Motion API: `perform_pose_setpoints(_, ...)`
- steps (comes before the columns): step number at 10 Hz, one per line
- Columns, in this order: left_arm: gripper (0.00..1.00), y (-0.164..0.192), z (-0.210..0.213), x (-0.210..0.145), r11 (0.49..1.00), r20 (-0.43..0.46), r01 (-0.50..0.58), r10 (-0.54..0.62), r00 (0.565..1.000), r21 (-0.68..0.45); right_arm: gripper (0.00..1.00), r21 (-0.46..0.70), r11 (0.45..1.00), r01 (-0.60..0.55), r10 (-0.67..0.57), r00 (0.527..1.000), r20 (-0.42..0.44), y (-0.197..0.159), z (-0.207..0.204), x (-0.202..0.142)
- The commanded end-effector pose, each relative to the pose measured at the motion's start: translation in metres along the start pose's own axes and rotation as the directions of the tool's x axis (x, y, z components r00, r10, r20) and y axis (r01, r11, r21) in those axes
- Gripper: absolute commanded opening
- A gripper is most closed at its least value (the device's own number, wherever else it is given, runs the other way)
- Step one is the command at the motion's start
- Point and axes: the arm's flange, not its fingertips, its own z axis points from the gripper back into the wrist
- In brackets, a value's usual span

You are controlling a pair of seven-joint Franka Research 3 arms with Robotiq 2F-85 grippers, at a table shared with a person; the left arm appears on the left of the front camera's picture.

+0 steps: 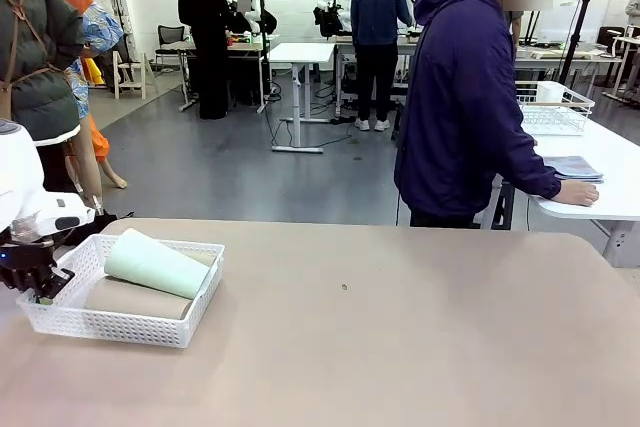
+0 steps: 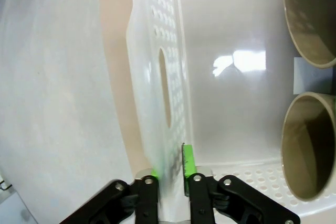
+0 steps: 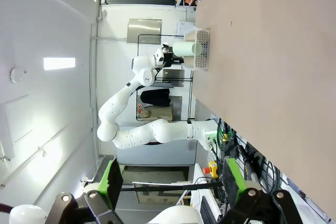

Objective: Clean and organize the cups into the basket.
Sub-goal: Move the Organizing basket back to the left side of the table.

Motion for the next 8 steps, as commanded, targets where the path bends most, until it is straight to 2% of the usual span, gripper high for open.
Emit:
perform_pose_setpoints(1,0.91,-0.0013,0.003,0.0037,1.0,0.002,-0.025,0.025,1.0,0.007,1.0,0.0,1.0,-0.006,0.006,1.0,-0.003,0.0011,-0.0032,-0.0048)
perform_pose_setpoints(2,1.0,-0.0002,0.0035,0.0028,1.0,0.0,-0.025,0.025,1.0,0.014,1.0,0.0,1.0,-0.006,0.006,1.0,-0.003,0.0011,-0.0032,-0.0048)
perform_pose_setpoints(4,1.0,0.0008,0.0064,0.0001,0.999,0.003,-0.032,0.032,0.999,0.015,1.0,0.0,1.0,-0.006,0.006,1.0,-0.003,0.0011,-0.0032,-0.0048)
perform_pose_setpoints(5,0.96,0.0016,0.0074,0.0012,0.999,0.002,-0.032,0.032,0.999,0.016,1.0,0.0,1.0,-0.006,0.006,1.0,-0.003,0.0011,-0.0032,-0.0048)
perform_pose_setpoints(6,1.0,0.0016,0.0077,0.0009,0.999,0.001,-0.035,0.035,0.999,0.015,1.0,0.0,1.0,-0.006,0.006,1.0,-0.003,0.0011,-0.0032,-0.0048)
perform_pose_setpoints(8,1.0,0.0018,0.0083,0.0003,0.999,0.0,-0.032,0.032,1.0,0.017,1.0,0.0,1.0,-0.006,0.006,1.0,-0.003,0.0011,-0.0032,-0.0048)
